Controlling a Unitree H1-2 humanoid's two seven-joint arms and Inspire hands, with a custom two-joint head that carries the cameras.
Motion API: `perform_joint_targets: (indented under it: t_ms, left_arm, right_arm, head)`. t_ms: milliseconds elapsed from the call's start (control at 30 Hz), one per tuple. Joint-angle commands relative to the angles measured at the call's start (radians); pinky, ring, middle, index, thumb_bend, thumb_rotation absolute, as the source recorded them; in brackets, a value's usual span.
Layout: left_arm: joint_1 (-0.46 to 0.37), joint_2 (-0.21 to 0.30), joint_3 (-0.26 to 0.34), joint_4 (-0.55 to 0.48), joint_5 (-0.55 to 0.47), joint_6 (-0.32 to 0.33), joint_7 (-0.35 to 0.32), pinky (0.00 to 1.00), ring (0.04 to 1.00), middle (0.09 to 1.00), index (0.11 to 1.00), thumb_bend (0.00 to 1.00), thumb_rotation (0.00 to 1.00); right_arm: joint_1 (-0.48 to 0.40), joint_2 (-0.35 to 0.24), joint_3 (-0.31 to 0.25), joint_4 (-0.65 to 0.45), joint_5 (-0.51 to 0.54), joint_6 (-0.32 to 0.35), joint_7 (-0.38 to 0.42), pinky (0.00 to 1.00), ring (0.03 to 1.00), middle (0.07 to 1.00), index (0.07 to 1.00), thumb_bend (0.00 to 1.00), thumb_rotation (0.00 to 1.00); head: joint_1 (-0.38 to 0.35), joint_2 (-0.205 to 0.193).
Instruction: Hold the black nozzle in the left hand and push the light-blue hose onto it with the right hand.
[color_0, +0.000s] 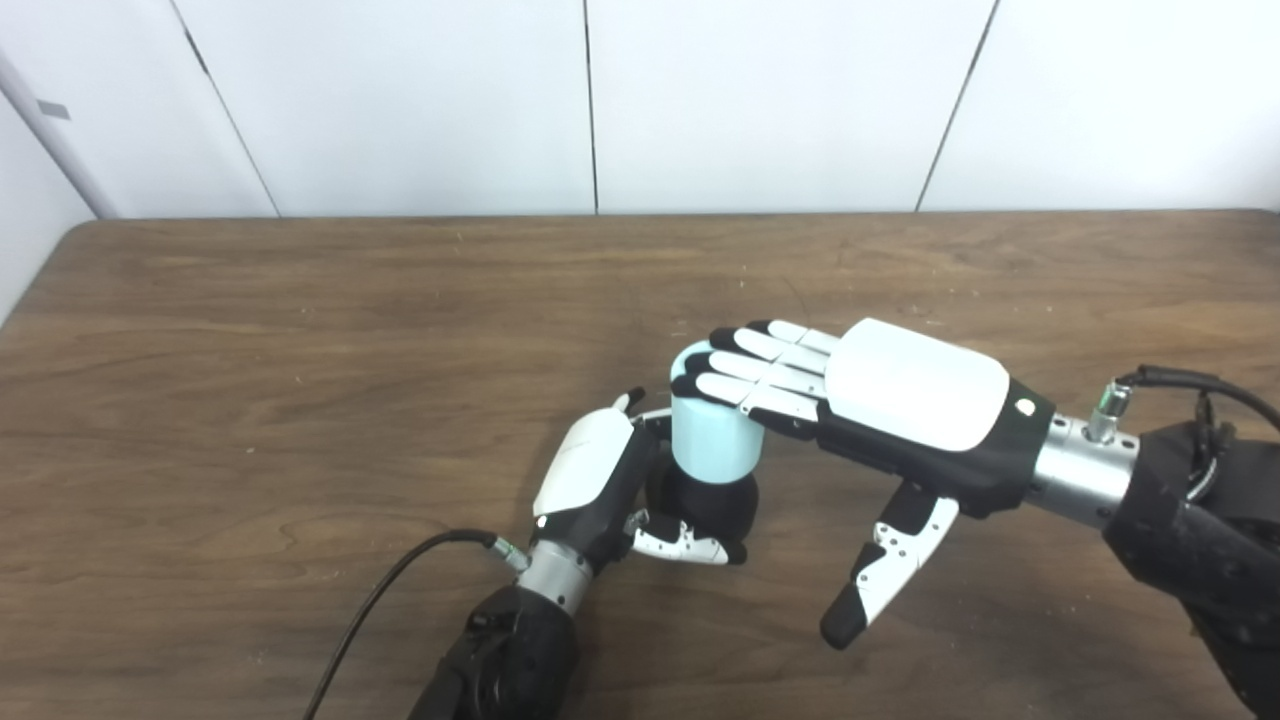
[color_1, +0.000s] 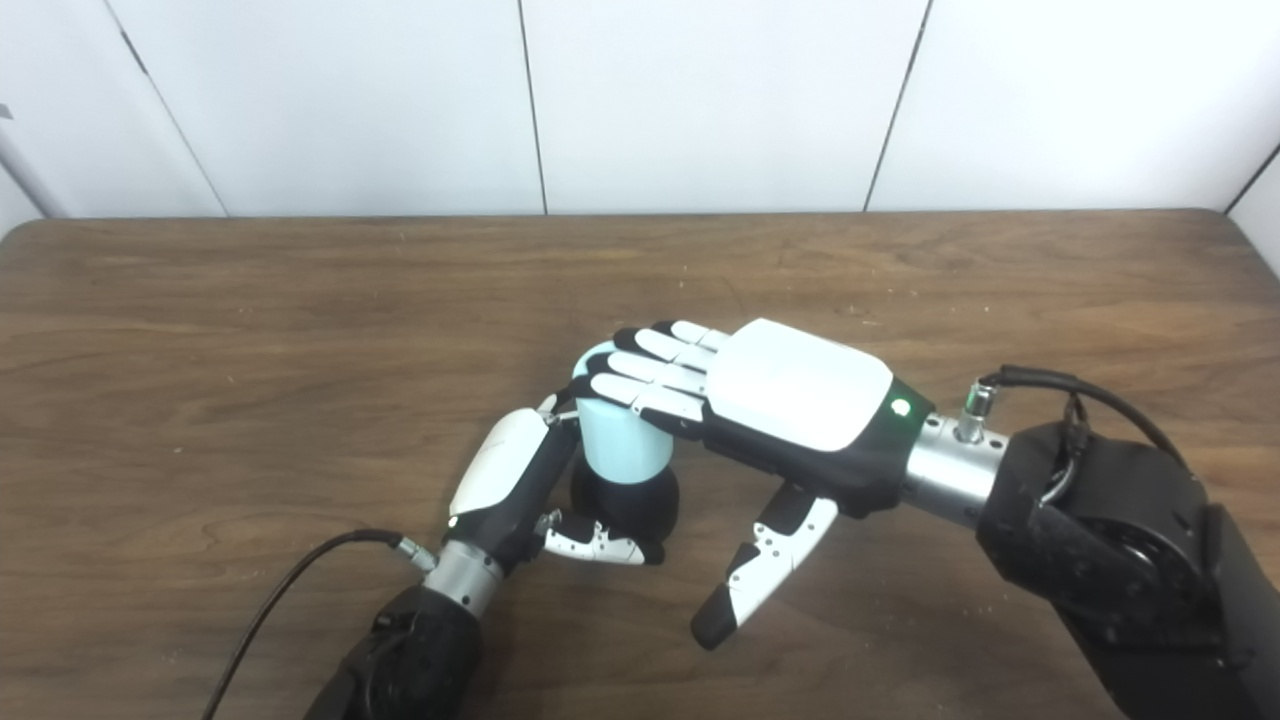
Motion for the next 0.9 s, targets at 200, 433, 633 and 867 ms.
perform_joint_targets:
  t_ms: [200, 433, 633, 867]
  left_arm:
    - [0.025, 0.021, -0.009, 0.072, 0.013, 0.065, -0.062, 1.00, 0.709, 0.484, 0.500, 0.52, 0.00]
    - [0.024, 0.025, -0.011, 0.065, 0.017, 0.060, -0.061, 1.00, 0.711, 0.486, 0.501, 0.52, 0.00]
    - [0.021, 0.026, -0.018, 0.076, 0.028, 0.052, -0.051, 1.00, 0.698, 0.540, 0.452, 0.51, 0.00]
    - [0.026, 0.020, -0.012, 0.066, 0.018, 0.062, -0.057, 1.00, 0.698, 0.512, 0.477, 0.52, 0.00]
  right_arm:
    - [-0.057, 0.003, -0.008, -0.014, 0.010, -0.026, -0.023, 1.00, 1.000, 1.000, 1.000, 0.76, 1.00]
    - [-0.083, 0.002, -0.038, -0.009, 0.008, -0.025, -0.037, 1.00, 1.000, 1.000, 1.000, 0.75, 1.00]
    - [-0.068, 0.020, -0.050, 0.005, -0.001, -0.032, -0.057, 1.00, 1.000, 1.000, 0.997, 0.75, 1.00]
    - [-0.054, 0.022, -0.048, 0.018, -0.028, -0.010, -0.032, 1.00, 1.000, 1.000, 0.996, 0.75, 1.00]
  head:
    - [0.004, 0.001]
    - [0.003, 0.002]
    - [0.005, 0.004]
    - [0.005, 0.006]
